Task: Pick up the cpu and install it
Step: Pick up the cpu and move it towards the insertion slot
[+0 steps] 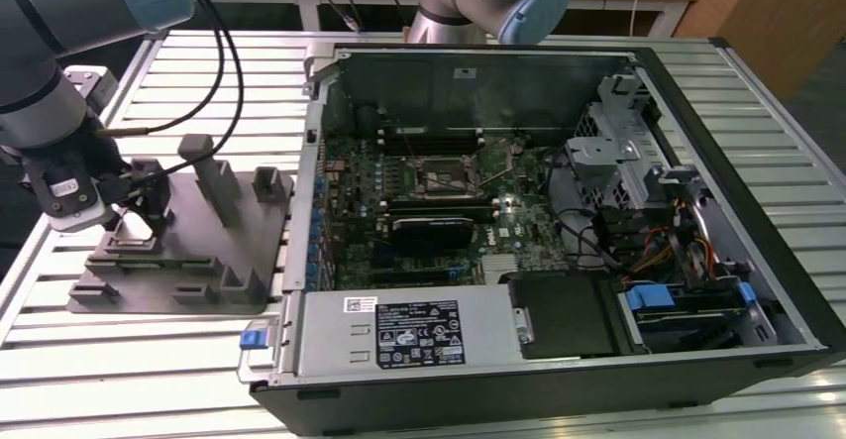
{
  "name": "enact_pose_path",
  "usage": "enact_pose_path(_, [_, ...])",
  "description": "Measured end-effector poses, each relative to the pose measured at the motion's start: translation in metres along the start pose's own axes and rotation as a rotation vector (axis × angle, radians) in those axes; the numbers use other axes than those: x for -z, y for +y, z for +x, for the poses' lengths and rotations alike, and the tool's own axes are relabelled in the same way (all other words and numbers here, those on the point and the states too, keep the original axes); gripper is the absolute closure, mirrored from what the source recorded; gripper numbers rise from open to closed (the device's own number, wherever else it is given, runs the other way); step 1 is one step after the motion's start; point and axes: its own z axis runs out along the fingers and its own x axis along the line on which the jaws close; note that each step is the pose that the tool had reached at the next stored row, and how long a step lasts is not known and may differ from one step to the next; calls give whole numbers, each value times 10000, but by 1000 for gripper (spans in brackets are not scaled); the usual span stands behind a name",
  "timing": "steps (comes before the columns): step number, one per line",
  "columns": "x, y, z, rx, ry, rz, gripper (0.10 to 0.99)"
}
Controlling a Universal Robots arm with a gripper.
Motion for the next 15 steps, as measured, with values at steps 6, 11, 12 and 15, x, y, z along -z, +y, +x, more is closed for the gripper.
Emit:
enact_pose_path(6, [-24, -2, 0, 165, 12, 2, 498])
enact_pose_path(11, [-39, -2, 0, 257, 18, 2, 498])
enact_pose_path(12, [-45, -2, 0, 258, 23, 2, 498])
enact_pose_path(15, [-57, -4, 1, 258, 38, 6, 498])
